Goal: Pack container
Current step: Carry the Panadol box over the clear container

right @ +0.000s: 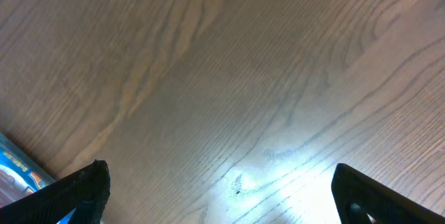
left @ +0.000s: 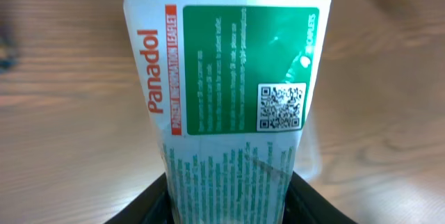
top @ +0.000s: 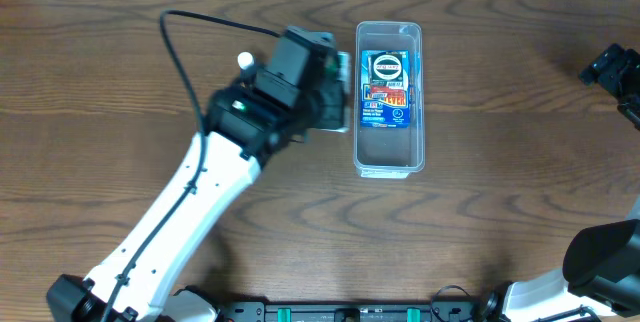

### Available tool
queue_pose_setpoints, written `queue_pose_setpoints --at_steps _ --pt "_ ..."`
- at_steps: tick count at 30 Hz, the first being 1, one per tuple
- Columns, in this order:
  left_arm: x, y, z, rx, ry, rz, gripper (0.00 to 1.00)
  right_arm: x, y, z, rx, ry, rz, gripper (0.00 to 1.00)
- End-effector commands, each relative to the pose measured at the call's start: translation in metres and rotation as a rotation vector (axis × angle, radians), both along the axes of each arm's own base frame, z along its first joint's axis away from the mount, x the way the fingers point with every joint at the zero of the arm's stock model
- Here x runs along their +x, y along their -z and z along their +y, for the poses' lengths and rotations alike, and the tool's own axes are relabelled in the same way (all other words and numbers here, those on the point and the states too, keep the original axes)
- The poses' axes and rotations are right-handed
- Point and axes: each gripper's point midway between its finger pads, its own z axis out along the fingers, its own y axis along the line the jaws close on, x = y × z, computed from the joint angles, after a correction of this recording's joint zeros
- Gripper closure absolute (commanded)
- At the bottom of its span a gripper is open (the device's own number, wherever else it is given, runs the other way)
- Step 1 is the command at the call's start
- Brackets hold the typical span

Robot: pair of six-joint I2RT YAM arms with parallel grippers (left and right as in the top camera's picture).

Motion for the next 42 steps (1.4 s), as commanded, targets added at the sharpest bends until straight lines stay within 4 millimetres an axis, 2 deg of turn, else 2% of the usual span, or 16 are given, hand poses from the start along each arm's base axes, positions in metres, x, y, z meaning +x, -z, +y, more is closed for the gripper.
queue_pose_setpoints --at_steps 1,9,16,26,42 --pt "-0.005 0.005 -0.028 -0.042 -0.032 0.031 0.55 0.0 0.002 -0.002 0.001 0.016 0.004 0.01" --pt "0.001 0.04 -0.072 -0.048 -0.038 0.06 0.55 0.0 0.002 -0.002 0.002 0.016 0.004 0.01" --pt "0.016 0.069 -0.088 -0.028 -0.025 0.06 0.55 0.0 0.002 -0.002 0.001 0.016 0.004 0.01" --pt "0.025 0.101 -0.089 0.047 -0.015 0.062 0.55 0.0 0.002 -0.002 0.002 0.016 0.004 0.01" --pt "0.026 0.145 -0.095 0.101 -0.007 0.119 0.55 0.0 0.002 -0.002 0.001 0.016 0.004 0.01"
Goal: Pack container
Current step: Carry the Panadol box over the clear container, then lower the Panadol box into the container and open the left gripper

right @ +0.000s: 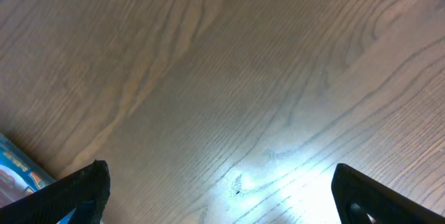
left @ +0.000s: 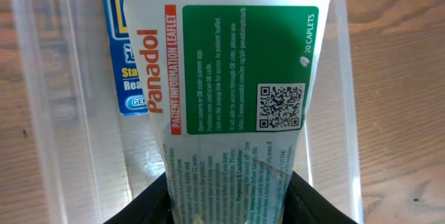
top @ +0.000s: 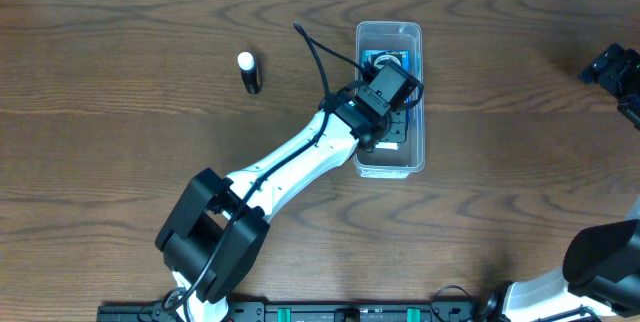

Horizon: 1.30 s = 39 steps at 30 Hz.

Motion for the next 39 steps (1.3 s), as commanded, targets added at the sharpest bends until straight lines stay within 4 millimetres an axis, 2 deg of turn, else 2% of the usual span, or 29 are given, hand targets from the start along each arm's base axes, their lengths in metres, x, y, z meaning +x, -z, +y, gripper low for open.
queue_pose_setpoints --at_steps 1,10,26,39 --pt "0.003 0.002 -0.005 0.011 0.016 -0.021 0.55 0.0 0.002 -0.002 0.002 0.016 0.004 0.01" --pt "-0.007 -0.002 -0.023 -0.007 0.054 -0.043 0.55 0.0 0.002 -0.002 0.002 0.016 0.004 0.01" --pt "-0.015 0.005 -0.015 0.031 0.055 -0.006 0.55 0.0 0.002 -0.002 0.001 0.016 0.004 0.01" --pt "-0.019 0.005 -0.019 0.029 0.065 -0.004 0.54 0.0 0.002 -0.002 0.001 0.016 0.004 0.01"
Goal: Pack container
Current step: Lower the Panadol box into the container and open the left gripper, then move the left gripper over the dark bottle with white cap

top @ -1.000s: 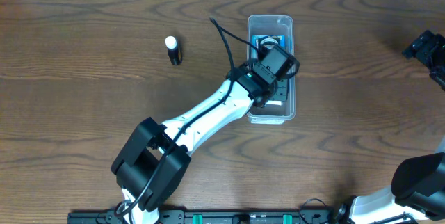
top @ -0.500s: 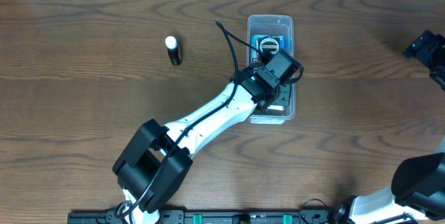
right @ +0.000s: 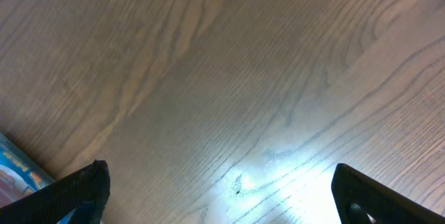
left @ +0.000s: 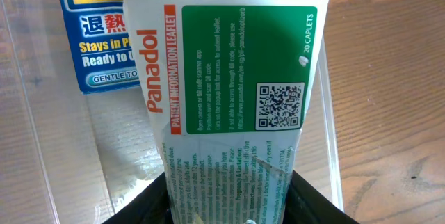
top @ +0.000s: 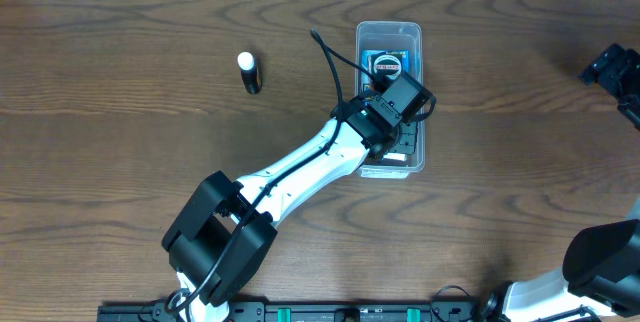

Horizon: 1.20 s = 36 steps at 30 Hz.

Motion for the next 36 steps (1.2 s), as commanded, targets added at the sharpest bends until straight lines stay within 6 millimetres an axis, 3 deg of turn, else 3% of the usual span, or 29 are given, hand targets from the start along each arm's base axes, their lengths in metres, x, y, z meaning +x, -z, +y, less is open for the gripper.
queue_pose_setpoints --at_steps 1,15,17,27,32,36 --pt "0.001 0.0 -0.003 0.014 0.013 -0.017 0.55 0.0 0.002 -0.002 0.001 0.016 0.004 0.01" --pt "-0.001 0.0 -0.005 0.014 0.017 -0.018 0.53 0.0 0.002 -0.002 0.001 0.016 0.004 0.01" --pt "-0.001 0.0 -0.005 0.014 0.017 -0.018 0.44 0.0 0.002 -0.002 0.001 0.016 0.004 0.01" --pt "0.001 -0.002 -0.006 0.004 0.016 -0.028 0.43 0.0 0.002 -0.002 0.001 0.016 0.004 0.01" --pt "0.007 -0.02 -0.008 -0.025 0.024 -0.065 0.43 0.0 0.002 -0.002 0.002 0.016 0.004 0.01" --pt "0.017 -0.056 -0.002 -0.03 0.076 -0.14 0.43 0.0 0.002 -0.002 0.001 0.016 0.004 0.01"
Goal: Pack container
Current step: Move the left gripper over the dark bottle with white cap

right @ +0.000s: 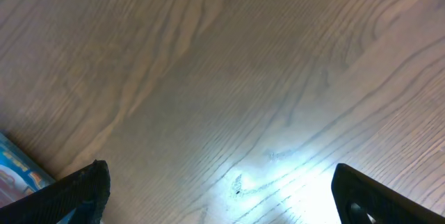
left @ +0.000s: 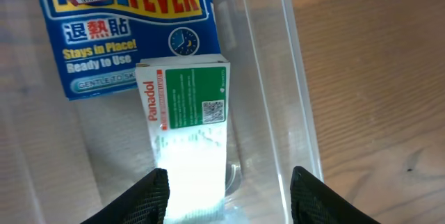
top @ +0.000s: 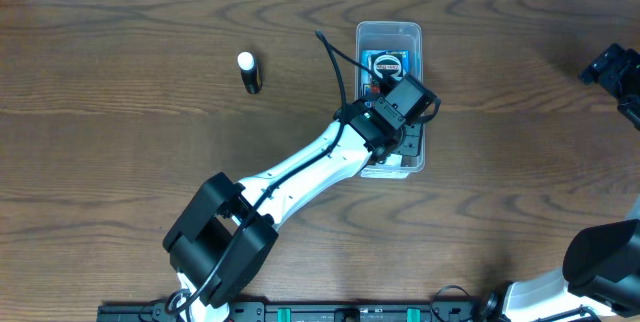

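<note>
The clear plastic container (top: 362,37) stands at the back middle of the table. A blue fever-patch packet (left: 125,22) lies flat in it. The green and white Panadol box (left: 188,123) now lies on the container floor beside the packet's near end. My left gripper (left: 229,196) hangs open just above the box, nothing between its fingers; in the overhead view the left gripper (top: 395,122) covers the container's near half. My right gripper (right: 222,196) is open over bare wood at the far right.
A small black tube with a white cap (top: 248,72) lies on the table to the left of the container. The container's clear right wall (left: 292,92) runs close beside the Panadol box. Wooden table (top: 520,162) all around.
My left gripper has opened and let go of the Panadol box, which now lies on the container floor. The gripper stands higher above it. The right arm has not moved.
My left gripper held the Panadol box over the table left of the container. Then it held the box over the container, above the blue packet. Then it was lower inside the container, still shut on the box. Now the box lies released in the container.
</note>
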### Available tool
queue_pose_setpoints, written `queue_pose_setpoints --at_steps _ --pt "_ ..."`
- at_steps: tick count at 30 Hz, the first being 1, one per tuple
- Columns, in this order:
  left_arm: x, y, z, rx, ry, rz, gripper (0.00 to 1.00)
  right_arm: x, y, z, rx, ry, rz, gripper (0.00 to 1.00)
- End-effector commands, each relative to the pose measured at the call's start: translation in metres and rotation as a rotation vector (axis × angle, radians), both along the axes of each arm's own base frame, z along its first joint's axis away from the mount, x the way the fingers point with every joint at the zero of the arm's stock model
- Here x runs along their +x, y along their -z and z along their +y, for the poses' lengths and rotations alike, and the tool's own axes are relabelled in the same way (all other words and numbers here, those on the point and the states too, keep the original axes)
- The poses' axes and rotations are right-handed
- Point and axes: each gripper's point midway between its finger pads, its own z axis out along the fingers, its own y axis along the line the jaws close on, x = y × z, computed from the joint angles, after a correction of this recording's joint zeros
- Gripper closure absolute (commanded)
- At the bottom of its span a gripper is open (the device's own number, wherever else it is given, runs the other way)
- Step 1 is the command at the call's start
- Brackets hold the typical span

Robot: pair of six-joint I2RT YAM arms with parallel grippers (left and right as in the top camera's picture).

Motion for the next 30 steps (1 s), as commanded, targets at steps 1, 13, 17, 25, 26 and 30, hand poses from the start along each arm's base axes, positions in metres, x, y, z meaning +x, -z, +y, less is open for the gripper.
queue_pose_setpoints --at_steps 1,13,17,25,26,30 --pt "0.021 -0.063 0.007 -0.041 0.03 -0.131 0.43 0.0 0.002 -0.002 0.002 0.016 0.004 0.01" --pt "0.08 -0.148 0.178 0.12 -0.214 -0.243 0.43 0.0 0.002 -0.002 0.001 0.016 0.003 0.01" --pt "0.088 -0.155 0.224 0.175 -0.243 -0.195 0.38 0.0 0.002 -0.002 0.001 0.016 0.003 0.01" --pt "0.115 -0.15 0.257 0.241 -0.262 -0.148 0.32 0.0 0.002 -0.002 0.001 0.016 0.003 0.01" --pt "0.119 -0.142 0.258 0.254 -0.252 -0.138 0.32 0.0 0.002 -0.002 0.002 0.016 0.004 0.01" --pt "0.137 -0.113 0.269 0.352 -0.244 -0.121 0.24 0.0 0.002 -0.002 0.001 0.016 0.003 0.01"
